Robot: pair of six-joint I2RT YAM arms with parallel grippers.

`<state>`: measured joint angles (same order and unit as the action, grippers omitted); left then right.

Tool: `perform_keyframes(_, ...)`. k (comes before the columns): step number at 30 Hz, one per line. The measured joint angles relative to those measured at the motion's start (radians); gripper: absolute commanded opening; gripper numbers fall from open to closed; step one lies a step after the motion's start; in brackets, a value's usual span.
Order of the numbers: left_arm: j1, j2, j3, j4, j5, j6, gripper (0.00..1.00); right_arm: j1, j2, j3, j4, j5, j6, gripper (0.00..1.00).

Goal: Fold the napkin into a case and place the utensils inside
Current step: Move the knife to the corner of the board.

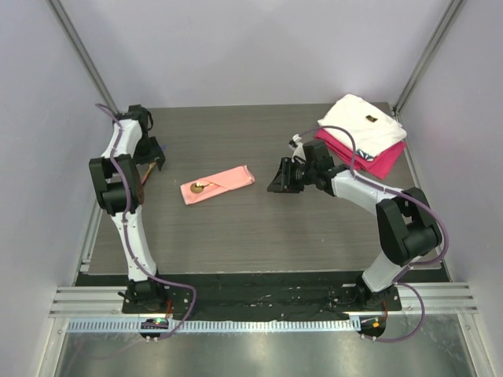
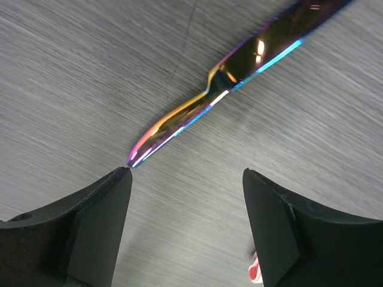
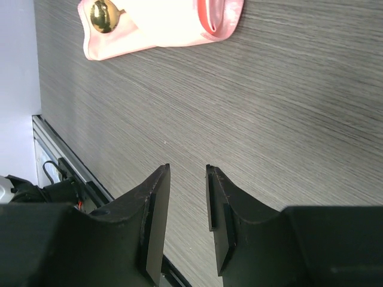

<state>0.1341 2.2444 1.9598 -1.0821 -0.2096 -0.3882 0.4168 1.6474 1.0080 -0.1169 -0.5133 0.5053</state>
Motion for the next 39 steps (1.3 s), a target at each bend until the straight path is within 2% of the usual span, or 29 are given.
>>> perform_keyframes(5, 0.024, 0.059, -0.002, -0.01, -0.009, -0.074, 0.78, 0.0, -0.023, -0.018, 0.014, -0.006, 0.0, 0.39)
perform_keyframes(14, 0.035, 0.056, -0.031, 0.009, -0.005, -0.114, 0.79, 0.0, -0.025, -0.037, 0.019, -0.009, -0.003, 0.39)
perform_keyframes(22, 0.07, 0.057, -0.031, -0.009, 0.11, -0.13, 0.78, 0.0, -0.027, -0.037, 0.019, -0.009, -0.003, 0.39)
perform_keyframes(25, 0.093, 0.057, -0.031, -0.016, 0.17, -0.131, 0.67, 0.0, -0.027, -0.037, 0.019, -0.009, -0.003, 0.39)
perform_keyframes(26, 0.101, 0.056, -0.031, -0.019, 0.188, -0.132, 0.6, 0.0, -0.027, -0.037, 0.019, -0.009, -0.003, 0.39)
perform_keyframes(29, 0.118, 0.05, -0.04, -0.019, 0.233, -0.143, 0.51, 0.0, -0.032, -0.037, 0.019, -0.009, -0.003, 0.39)
perform_keyframes(31, 0.126, 0.019, -0.098, 0.016, 0.27, -0.162, 0.5, 0.0, -0.037, -0.037, 0.019, -0.009, -0.003, 0.39)
perform_keyframes(34, 0.11, -0.032, -0.192, 0.056, 0.319, -0.19, 0.53, 0.0, -0.043, -0.038, 0.019, -0.008, -0.003, 0.39)
perform_keyframes(39, 0.032, -0.131, -0.3, 0.107, 0.305, -0.241, 0.55, 0.0, -0.054, -0.041, 0.019, -0.005, -0.006, 0.39)
